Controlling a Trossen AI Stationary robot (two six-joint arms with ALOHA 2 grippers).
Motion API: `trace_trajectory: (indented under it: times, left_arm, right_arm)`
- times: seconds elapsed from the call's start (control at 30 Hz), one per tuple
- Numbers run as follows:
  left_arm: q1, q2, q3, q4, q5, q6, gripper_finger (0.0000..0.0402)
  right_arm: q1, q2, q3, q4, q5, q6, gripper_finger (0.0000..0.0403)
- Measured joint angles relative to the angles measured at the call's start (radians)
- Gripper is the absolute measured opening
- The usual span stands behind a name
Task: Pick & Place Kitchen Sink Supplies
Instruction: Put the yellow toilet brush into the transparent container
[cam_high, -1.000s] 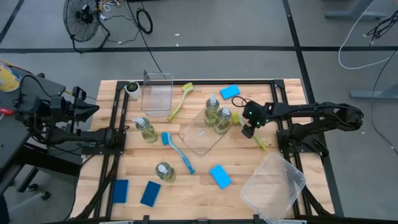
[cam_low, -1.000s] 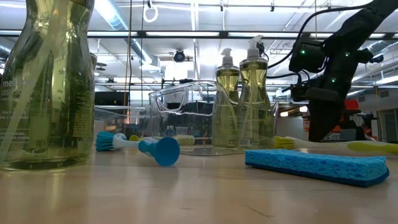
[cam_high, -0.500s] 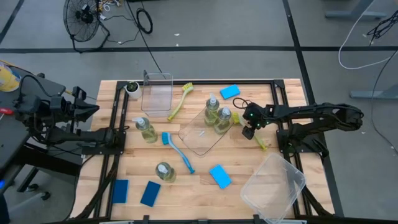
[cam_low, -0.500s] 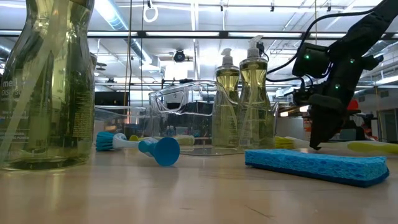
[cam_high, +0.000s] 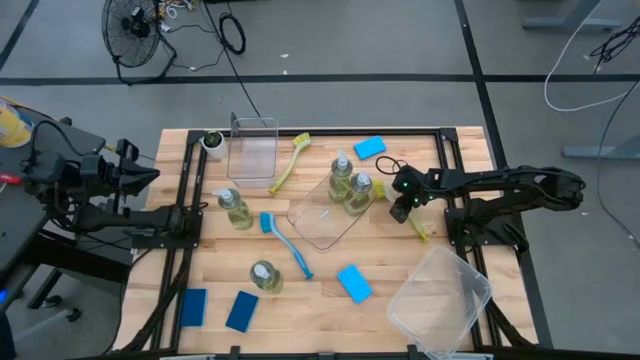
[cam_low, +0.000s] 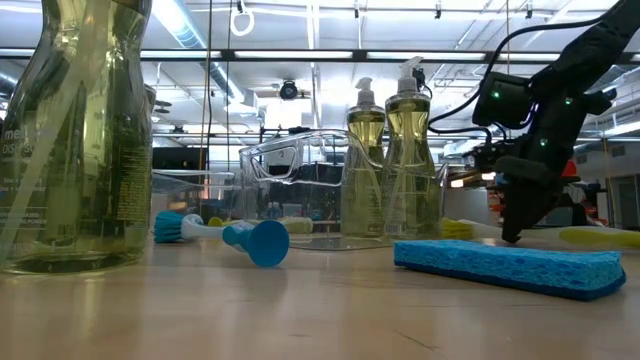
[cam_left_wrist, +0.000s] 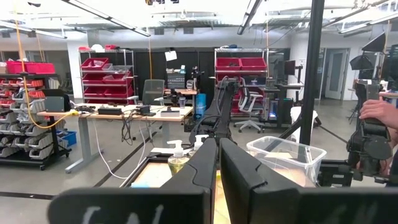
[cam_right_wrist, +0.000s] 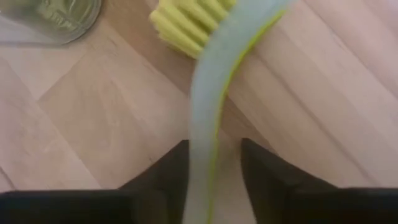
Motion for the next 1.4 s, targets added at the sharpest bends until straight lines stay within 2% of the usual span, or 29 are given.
trace_trajectory:
  times: [0.17, 0.23, 0.63, 0.9, 1.23, 1.4]
  left_arm:
    - [0.000, 0.000, 0.000, 0.000, 0.000, 0.000, 0.0026]
    - [0.000, 0.000, 0.000, 0.000, 0.000, 0.000, 0.0026]
    - [0.000, 0.000, 0.000, 0.000, 0.000, 0.000, 0.0026]
    - [0.000, 0.000, 0.000, 0.000, 0.000, 0.000, 0.0025]
    - [0.000, 0.000, 0.000, 0.000, 0.000, 0.000, 0.0026]
    - [0.000, 0.000, 0.000, 0.000, 0.000, 0.000, 0.0025]
  right_arm:
    - [0.000, 0.000, -0.001, -0.002, -0.009, 0.005, 0.0046]
    - [0.001, -0.001, -0.001, -0.001, -0.014, 0.018, 0.0025]
    - [0.000, -0.046, 0.047, -0.081, -0.018, 0.051, 0.0025]
    - [0.000, -0.101, 0.168, -0.239, 0.116, 0.037, 0.0025]
    - [-0.047, -0.207, 0.271, -0.342, 0.129, -0.008, 0.0025]
    - [-0.066, -0.275, 0.335, -0.409, 0.170, -0.042, 0.0025]
